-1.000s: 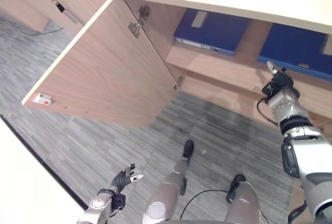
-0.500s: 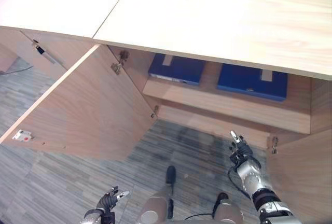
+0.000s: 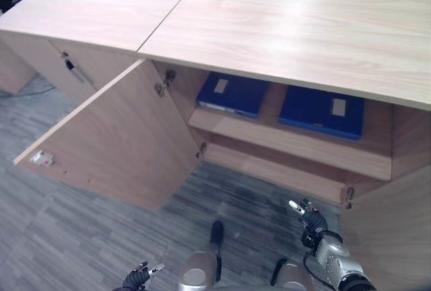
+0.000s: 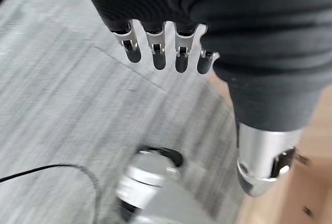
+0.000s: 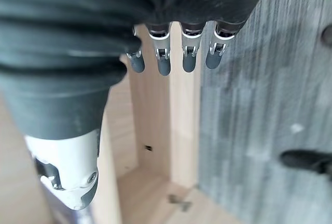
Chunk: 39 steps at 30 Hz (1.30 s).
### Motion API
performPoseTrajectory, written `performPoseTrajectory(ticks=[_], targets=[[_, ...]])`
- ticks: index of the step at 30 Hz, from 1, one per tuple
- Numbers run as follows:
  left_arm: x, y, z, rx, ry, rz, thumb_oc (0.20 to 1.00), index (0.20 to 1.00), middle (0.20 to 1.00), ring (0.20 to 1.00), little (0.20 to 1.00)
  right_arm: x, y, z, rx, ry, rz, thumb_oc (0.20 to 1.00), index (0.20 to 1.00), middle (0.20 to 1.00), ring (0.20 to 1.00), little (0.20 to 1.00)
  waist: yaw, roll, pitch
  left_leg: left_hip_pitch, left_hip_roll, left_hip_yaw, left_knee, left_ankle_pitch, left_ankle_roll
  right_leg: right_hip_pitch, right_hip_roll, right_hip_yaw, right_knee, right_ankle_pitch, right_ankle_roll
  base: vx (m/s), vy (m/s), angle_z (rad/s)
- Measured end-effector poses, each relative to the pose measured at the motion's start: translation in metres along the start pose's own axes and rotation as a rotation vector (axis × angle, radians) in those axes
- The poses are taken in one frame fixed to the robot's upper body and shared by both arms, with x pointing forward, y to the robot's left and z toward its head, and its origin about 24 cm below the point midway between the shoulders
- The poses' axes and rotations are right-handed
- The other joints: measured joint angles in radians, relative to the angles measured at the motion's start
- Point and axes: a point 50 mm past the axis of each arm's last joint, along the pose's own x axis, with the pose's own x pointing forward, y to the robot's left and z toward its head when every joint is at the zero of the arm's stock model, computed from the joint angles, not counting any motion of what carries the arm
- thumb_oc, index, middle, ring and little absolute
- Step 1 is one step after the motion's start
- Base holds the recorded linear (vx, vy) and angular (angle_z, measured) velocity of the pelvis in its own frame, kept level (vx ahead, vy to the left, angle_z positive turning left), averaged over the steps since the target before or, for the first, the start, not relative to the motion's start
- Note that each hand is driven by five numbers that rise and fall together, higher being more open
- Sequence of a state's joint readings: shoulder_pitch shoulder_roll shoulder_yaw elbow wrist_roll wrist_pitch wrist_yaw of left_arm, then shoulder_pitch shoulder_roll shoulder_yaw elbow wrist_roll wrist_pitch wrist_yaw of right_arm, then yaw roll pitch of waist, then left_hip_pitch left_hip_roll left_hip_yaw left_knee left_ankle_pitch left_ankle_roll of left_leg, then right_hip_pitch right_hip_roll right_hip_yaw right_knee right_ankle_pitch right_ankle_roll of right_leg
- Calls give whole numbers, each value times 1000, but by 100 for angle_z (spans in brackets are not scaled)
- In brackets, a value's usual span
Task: Put the empty folder in the office cabinet
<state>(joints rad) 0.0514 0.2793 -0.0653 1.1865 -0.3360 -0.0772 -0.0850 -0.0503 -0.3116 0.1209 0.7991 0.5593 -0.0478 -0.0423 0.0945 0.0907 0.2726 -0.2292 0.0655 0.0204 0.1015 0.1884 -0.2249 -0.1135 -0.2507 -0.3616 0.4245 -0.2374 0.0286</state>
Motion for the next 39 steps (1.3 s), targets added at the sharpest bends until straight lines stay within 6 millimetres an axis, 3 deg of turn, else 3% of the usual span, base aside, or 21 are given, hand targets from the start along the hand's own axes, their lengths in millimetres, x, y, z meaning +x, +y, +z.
performPoseTrajectory(ticks=[1,4,6,7,8,10,13,18,21,25,26,27,28,29,30,31,32,33,34,36,39], targets=[[-1,-1,-4,-4,16,-3,1000,1000,1000,1000,1000,-1,-1,-2,-8,12,1,1000,1000,1000,1000,1000,20,-8,0,9,12,49,79,-73,82,10,-7,-18,-22,17,-13,102,-26,-2],[-5,4,-20,-3,62,13,1000,1000,1000,1000,1000,-1,0,-5,-53,22,15,1000,1000,1000,1000,1000,10,-29,-7,92,33,80,143,-173,82,74,1,-38,-123,60,8,73,-28,0],[-9,6,-33,12,93,18,1000,1000,1000,1000,1000,-7,-16,-23,-133,95,-27,1000,1000,1000,1000,1000,-6,-10,-87,212,53,76,-30,-188,100,96,43,-57,-198,87,48,75,-44,41],[-7,7,-26,26,74,21,1000,1000,1000,1000,1000,-8,-21,-31,-162,135,-43,1000,1000,1000,1000,1000,-2,-21,-106,233,43,79,-99,-169,128,91,37,-63,-205,94,60,74,-43,28],[-7,8,-25,44,71,24,1000,1000,1000,1000,1000,-11,-23,-41,-216,175,-39,1000,1000,1000,1000,1000,3,-28,-122,254,41,81,-136,-146,135,110,41,-72,-244,122,91,19,-24,22],[-8,8,-29,58,82,26,1000,1000,1000,1000,1000,-16,-23,-58,-238,235,-42,1000,1000,1000,1000,1000,2,-41,-164,257,27,79,-167,-126,147,123,39,-75,-289,150,104,8,-19,8],[-7,7,-25,67,71,32,1000,1000,1000,1000,1000,-19,-22,-68,-271,274,-33,1000,1000,1000,1000,1000,2,-53,-194,271,13,79,-172,-122,154,163,39,-81,-360,191,120,22,-1,2],[-6,-2,-23,133,58,8,1000,1000,1000,1000,1000,-28,-32,-83,-300,346,-43,1000,1000,1000,1000,1000,-1,-18,-239,285,7,55,-186,-122,154,211,53,-89,-419,242,118,67,58,15],[-4,-16,-22,150,42,-33,1000,1000,1000,1000,1000,-34,-43,-91,-297,397,-78,1000,1000,1000,1000,1000,0,4,-249,299,-4,28,-190,-124,152,243,45,-118,-417,241,121,62,134,30],[-4,-20,-18,152,26,-46,1000,1000,1000,1000,1000,-33,-49,-90,-288,408,-102,1000,1000,1000,1000,1000,15,-26,-236,308,-41,-4,-191,-129,154,257,-2,-151,-360,214,132,19,170,31],[-3,-20,-16,146,21,-46,1000,1000,1000,1000,1000,-33,-48,-91,-259,409,-112,1000,1000,1000,1000,1000,24,-41,-227,307,-67,-7,-179,-155,178,255,-36,-178,-323,208,150,14,224,81],[0,-32,-8,149,6,-75,1000,1000,1000,1000,1000,-41,-64,-96,-253,443,-163,1000,1000,1000,1000,1000,15,-27,-206,290,-105,-9,-92,-200,260,223,-111,-204,-101,186,172,-12,60,113],[1,-29,-2,152,-18,-68,1000,1000,1000,1000,1000,-44,-65,-102,-254,481,-167,1000,1000,1000,1000,1000,33,-33,-204,314,-115,-30,-116,-190,269,142,-178,-154,106,211,172,-32,13,142],[2,-14,13,173,-51,-27,1000,1000,1000,1000,1000,-37,-43,-101,-242,459,-108,1000,1000,1000,1000,1000,39,-59,-199,302,-126,-72,-128,-173,268,43,-145,18,195,166,195,-5,-34,123],[2,3,22,187,-61,20,1000,1000,1000,1000,1000,-30,-27,-98,-232,440,-71,1000,1000,1000,1000,1000,26,-101,-183,298,-130,-109,-139,-151,268,7,-73,114,161,126,185,25,-78,105],[1,13,20,184,-48,55,1000,1000,1000,1000,1000,-25,-20,-93,-229,420,-56,1000,1000,1000,1000,1000,26,-118,-174,293,-132,-137,-156,-129,270,-18,21,193,54,88,152,49,-91,83],[0,13,12,160,-15,68,1000,1000,1000,1000,1000,-21,-17,-88,-235,405,-48,1000,1000,1000,1000,1000,21,-103,-164,286,-110,-156,-158,-131,254,-17,118,278,-65,65,113,44,-94,65],[1,15,10,140,1,80,1000,1000,1000,1000,1000,-22,-16,-89,-230,406,-48,1000,1000,1000,1000,1000,4,-90,-161,286,-101,-189,-169,-122,240,14,179,316,-190,74,112,69,-72,89],[1,14,9,134,7,77,1000,1000,1000,1000,1000,-25,-17,-94,-221,418,-50,1000,1000,1000,1000,1000,-7,-94,-163,288,-105,-206,-188,-119,232,42,181,261,-275,99,96,70,-67,118],[1,6,6,124,-2,53,1000,1000,1000,1000,1000,-40,-29,-113,-195,487,-87,1000,1000,1000,1000,1000,9,-97,-174,317,-125,-226,-199,-127,240,96,143,189,-315,209,57,48,-54,88],[-5,5,-18,113,55,50,1000,1000,1000,1000,1000,-42,-34,-114,-182,488,-104,1000,1000,1000,1000,1000,19,-68,-207,322,-113,-248,-192,-137,226,141,156,148,-378,226,43,31,-49,37]])
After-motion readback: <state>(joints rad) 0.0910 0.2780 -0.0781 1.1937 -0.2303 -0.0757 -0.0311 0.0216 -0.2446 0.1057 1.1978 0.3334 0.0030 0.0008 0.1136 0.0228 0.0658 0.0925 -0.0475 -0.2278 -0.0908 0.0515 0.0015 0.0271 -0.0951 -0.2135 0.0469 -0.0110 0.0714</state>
